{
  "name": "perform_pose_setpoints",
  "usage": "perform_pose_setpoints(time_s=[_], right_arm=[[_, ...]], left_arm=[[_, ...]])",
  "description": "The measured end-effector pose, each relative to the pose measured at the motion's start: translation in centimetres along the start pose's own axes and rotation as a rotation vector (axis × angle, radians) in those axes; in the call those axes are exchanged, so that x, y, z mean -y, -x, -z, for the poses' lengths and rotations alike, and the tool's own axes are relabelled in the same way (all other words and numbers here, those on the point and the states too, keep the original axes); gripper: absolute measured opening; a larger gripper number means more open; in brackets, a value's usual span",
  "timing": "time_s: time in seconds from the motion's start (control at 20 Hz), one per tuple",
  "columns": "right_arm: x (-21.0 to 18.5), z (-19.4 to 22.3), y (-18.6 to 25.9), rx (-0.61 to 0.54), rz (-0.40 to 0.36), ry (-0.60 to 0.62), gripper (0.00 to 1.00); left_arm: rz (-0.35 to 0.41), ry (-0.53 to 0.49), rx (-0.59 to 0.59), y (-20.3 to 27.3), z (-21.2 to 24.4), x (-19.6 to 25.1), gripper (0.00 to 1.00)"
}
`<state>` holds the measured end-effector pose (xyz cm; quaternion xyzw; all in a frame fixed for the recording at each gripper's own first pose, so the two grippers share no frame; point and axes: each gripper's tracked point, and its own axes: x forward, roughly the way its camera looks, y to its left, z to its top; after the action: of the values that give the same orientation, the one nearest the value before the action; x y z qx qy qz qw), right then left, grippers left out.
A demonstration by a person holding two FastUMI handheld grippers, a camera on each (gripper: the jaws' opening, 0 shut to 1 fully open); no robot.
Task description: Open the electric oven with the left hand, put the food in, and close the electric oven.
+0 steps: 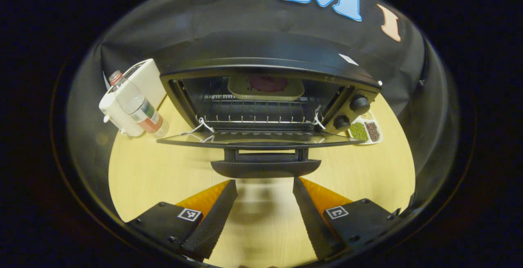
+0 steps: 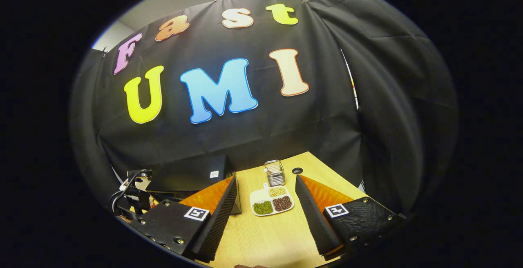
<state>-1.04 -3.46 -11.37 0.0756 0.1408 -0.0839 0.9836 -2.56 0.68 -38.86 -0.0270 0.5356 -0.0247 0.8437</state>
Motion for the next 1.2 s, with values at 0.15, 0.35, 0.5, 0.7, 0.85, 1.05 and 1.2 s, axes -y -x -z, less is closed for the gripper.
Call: perform_pose_setpoints(time_s=[0.15,0.35,0.5,0.7,0.85,1.05,1.2], right_arm=[[0.2,0.2,-0.2,-0.005,-0.002,0.006,0.88],[0.3,-0.1,-0.4,0.003,-0.009,0.018,0.88],[-0.3,-0.3,-0.8,-0.005,-0.046,0.024,0.88],[-1.1,-2.4,-0.9,0.032,-0.102,0.07,0.88],[-3.0,-5.4,-0.3,0.093,-0.164,0.116,0.88],[-5.6,-9.7,1.8,0.192,-0.255,0.135,0.88],[-6.8,-11.0,2.9,0.2,-0.298,0.145,0.88]], left_arm=[[-0.004,0.024,0.033,0.6,-1.2,-0.6,0.94],[-0.003,0.072,0.156,2.4,-4.6,-0.6,0.97],[0.023,0.081,0.325,6.2,-7.6,0.1,0.95],[0.034,0.096,0.613,14.7,-11.7,1.4,0.94],[-0.023,0.065,0.814,22.2,-13.6,1.9,0.96],[-0.086,0.025,0.987,30.8,-15.0,3.8,0.96],[-0.098,0.011,1.057,34.6,-15.7,5.5,0.96]])
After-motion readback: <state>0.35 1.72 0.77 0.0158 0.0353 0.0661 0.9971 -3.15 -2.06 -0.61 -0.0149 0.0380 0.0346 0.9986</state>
